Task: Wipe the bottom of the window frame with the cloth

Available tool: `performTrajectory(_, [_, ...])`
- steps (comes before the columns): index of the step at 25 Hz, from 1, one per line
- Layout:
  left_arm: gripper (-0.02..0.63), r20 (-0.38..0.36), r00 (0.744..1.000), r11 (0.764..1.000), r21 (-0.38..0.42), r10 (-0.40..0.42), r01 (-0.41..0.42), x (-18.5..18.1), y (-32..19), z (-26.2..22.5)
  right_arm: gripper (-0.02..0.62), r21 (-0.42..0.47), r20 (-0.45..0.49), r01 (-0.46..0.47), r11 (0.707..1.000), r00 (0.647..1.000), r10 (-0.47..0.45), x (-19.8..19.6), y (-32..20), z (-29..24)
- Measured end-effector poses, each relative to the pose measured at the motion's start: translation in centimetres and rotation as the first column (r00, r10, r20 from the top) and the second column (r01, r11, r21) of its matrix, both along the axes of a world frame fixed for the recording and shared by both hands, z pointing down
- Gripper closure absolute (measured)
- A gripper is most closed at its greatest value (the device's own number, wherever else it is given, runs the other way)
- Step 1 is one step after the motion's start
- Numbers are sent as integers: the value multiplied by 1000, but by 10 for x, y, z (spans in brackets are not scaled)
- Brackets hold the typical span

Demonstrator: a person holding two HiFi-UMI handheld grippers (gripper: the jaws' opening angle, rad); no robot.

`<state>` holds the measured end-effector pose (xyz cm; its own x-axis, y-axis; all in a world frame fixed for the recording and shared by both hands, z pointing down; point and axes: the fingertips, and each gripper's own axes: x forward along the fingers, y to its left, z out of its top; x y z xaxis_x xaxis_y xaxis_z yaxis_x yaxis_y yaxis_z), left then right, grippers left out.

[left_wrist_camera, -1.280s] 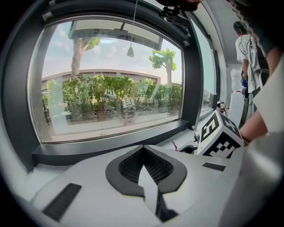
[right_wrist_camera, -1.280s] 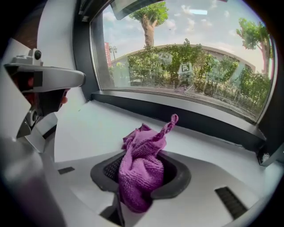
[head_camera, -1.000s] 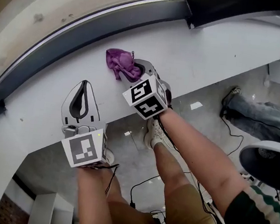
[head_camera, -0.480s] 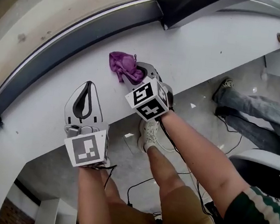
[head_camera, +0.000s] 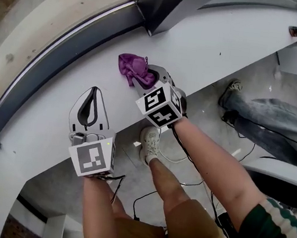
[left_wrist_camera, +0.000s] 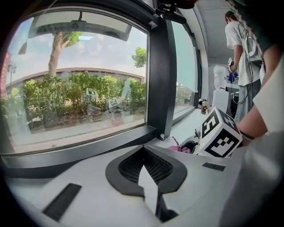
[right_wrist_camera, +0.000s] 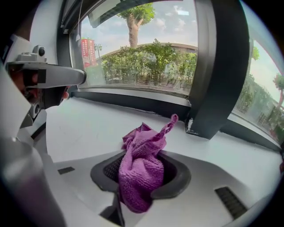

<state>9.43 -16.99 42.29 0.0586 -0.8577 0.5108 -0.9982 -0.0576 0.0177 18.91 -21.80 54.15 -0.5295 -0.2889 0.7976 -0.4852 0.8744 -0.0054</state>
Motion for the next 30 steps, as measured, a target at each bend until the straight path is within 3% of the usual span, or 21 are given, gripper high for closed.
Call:
performTrajectory(8, [601, -9, 999, 999, -9, 50, -50, 43, -27, 0, 445, 10, -9, -52, 999, 999, 52, 43, -28, 0])
performTrajectory(16, [600, -2, 999, 999, -9, 51, -51, 52, -33, 0, 445, 48, -45, -96, 994, 994, 98, 74, -50, 0])
performTrajectory(25, [601, -10, 998, 998, -1, 64, -65, 72, -38, -2, 445, 46, 100, -148, 988, 985, 143, 84, -49, -37])
performTrajectory(30, [600, -24, 996, 997, 14, 81, -81, 78, -37, -8, 445, 65, 157, -130, 989, 980, 118, 81, -30, -63])
